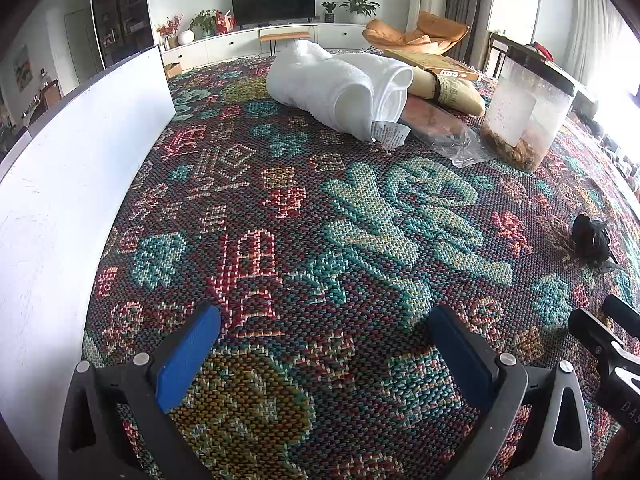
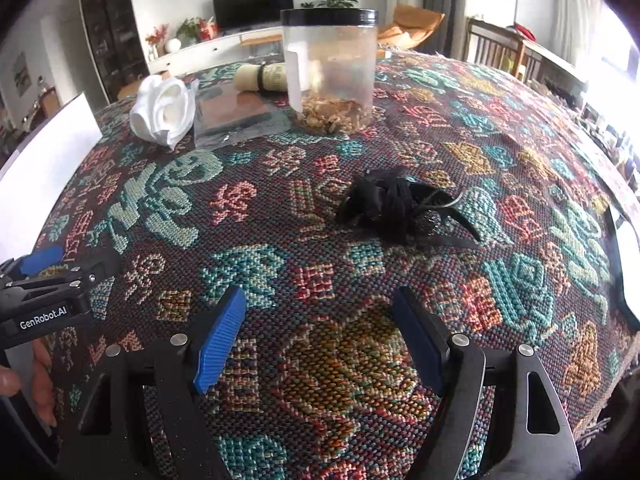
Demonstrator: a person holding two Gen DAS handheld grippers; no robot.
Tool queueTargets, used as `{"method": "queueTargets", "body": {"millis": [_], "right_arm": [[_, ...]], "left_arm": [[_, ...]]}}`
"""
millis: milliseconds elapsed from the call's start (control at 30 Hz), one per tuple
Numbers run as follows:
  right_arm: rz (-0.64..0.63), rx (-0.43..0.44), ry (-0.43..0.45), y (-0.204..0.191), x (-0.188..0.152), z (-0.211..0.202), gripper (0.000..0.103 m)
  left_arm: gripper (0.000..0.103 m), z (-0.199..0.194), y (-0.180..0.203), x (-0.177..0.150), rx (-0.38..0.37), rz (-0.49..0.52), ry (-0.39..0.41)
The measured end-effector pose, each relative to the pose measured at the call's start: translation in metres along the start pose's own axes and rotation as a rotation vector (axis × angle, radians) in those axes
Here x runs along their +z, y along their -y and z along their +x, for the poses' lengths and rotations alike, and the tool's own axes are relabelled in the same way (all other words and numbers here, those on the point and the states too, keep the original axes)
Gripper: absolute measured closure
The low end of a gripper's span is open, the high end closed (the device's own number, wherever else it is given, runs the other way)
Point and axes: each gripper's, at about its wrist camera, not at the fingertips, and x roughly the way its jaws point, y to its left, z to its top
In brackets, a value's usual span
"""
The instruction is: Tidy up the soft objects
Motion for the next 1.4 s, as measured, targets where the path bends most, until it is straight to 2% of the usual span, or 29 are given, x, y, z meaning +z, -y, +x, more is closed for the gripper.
{"method": "queueTargets", "body": {"millis": [233, 367, 467, 600, 700, 833, 900, 1000, 1400], "right_arm": [[0.245, -0.090, 0.020, 0.050, -0.001, -0.008, 0.024], [0.177, -0.145, -0.020, 0.051, 0.013, 0.004, 0.024], [0.139, -0.157, -0.029, 0.067, 0.034, 0.019, 0.024], [0.181, -0.155, -0.016, 0.115, 0.074, 0.047, 0.025], [0.208, -0.125, -0.034, 0.136, 0.081, 0.048, 0.025], [0.267, -0.058, -0.002, 0.129, 0.058, 0.028, 0.024], [0.209, -0.097, 0.018, 0.112, 0.049, 0.023, 0.023], [0.118, -0.156, 0.001, 0.091, 0.045, 0.025, 0.022], [0.113, -0.138, -0.012, 0.096, 0.049, 0.030, 0.016]], "left_arm": [[0.000, 0.000, 0.000, 0.000, 0.000, 0.000, 0.000], [0.000, 0.000, 0.000, 0.000, -0.001, -0.001, 0.001], [0.000, 0.000, 0.000, 0.000, 0.000, 0.000, 0.001], [0.000, 0.000, 0.000, 0.000, 0.000, 0.000, 0.001], [0.000, 0.000, 0.000, 0.000, 0.000, -0.001, 0.001], [0.000, 0.000, 0.000, 0.000, 0.003, 0.001, 0.000], [0.000, 0.000, 0.000, 0.000, 0.003, 0.001, 0.000], [0.000, 0.000, 0.000, 0.000, 0.003, 0.002, 0.000], [0.000, 0.000, 0.001, 0.000, 0.003, 0.001, 0.001]]}}
